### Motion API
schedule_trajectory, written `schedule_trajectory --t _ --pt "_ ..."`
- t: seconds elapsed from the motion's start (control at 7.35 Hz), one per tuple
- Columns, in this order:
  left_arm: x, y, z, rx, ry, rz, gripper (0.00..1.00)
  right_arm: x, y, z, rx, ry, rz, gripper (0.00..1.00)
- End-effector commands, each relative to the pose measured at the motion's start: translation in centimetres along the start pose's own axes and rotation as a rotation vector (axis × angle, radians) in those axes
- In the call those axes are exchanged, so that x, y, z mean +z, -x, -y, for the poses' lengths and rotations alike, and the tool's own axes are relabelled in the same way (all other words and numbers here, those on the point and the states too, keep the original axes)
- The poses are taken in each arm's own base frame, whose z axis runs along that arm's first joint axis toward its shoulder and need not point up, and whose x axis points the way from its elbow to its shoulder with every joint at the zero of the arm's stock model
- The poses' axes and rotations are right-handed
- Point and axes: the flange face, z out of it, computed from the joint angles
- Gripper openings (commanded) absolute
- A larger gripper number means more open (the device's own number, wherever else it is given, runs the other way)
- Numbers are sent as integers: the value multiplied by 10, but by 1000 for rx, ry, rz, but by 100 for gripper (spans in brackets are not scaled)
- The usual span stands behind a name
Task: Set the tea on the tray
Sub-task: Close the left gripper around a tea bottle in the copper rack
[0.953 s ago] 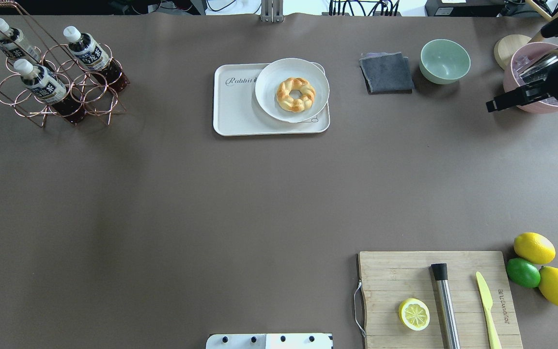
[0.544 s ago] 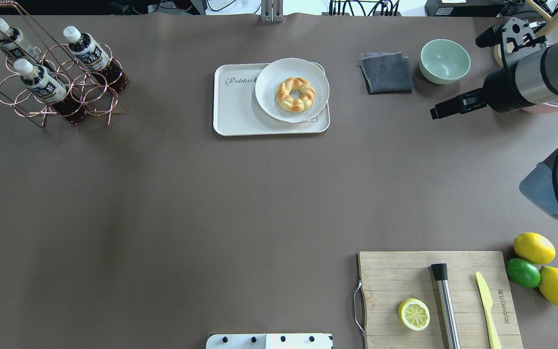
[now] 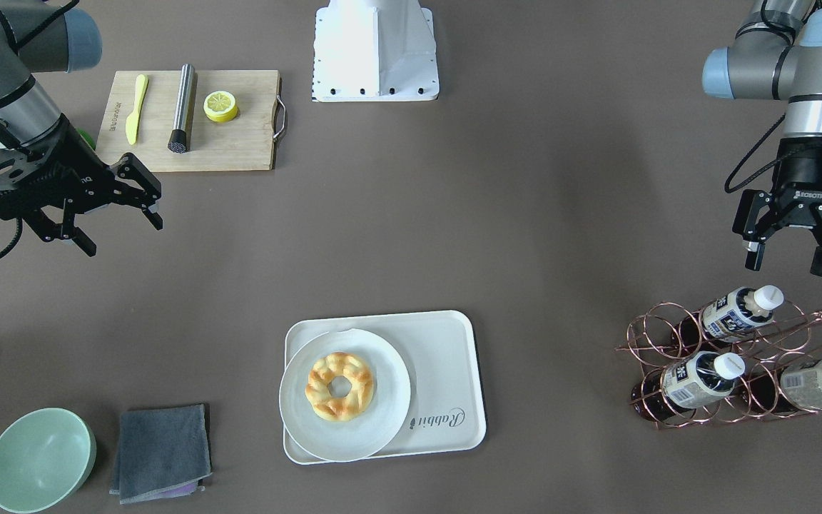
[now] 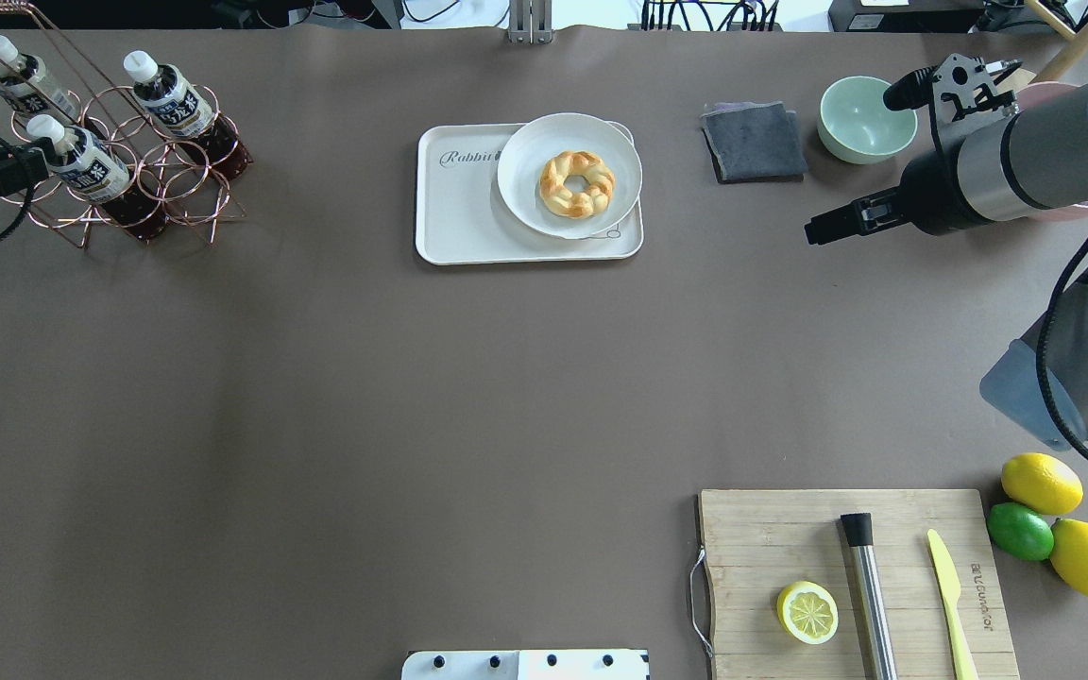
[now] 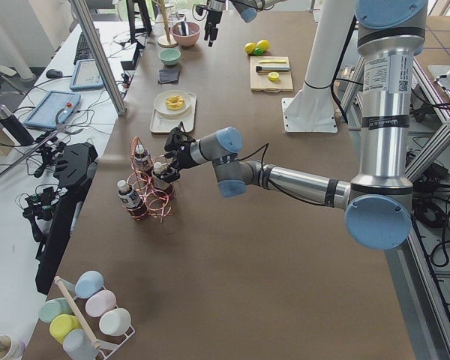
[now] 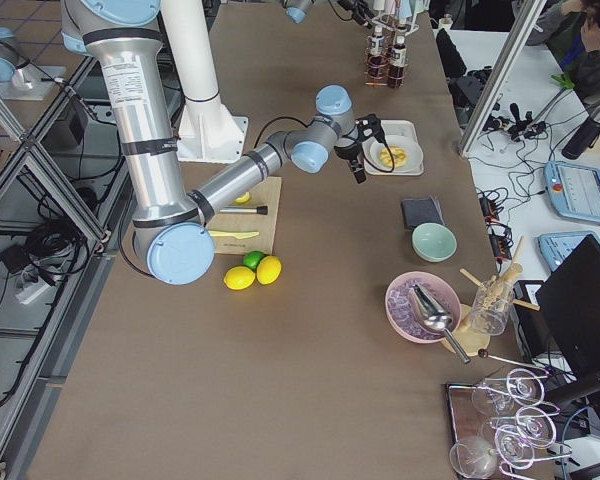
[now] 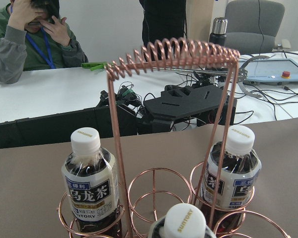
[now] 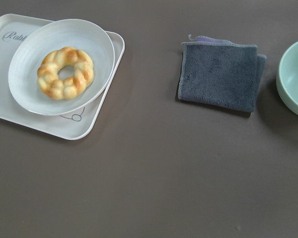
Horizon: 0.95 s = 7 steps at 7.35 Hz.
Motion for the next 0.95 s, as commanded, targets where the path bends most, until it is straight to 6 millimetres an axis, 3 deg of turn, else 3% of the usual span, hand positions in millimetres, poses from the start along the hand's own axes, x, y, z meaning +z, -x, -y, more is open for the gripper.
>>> schedule_trajectory --t 0.0,0.27,0.82 --pt "15 -19 -10 35 -4 2 89 1 0 -1 -1 -2 -5 100" --pt "33 -30 -7 38 -8 -4 82 0 0 0 -2 -4 -5 100" --pt "28 -26 0 107 -23 -7 78 0 1 1 -4 -6 -3 100"
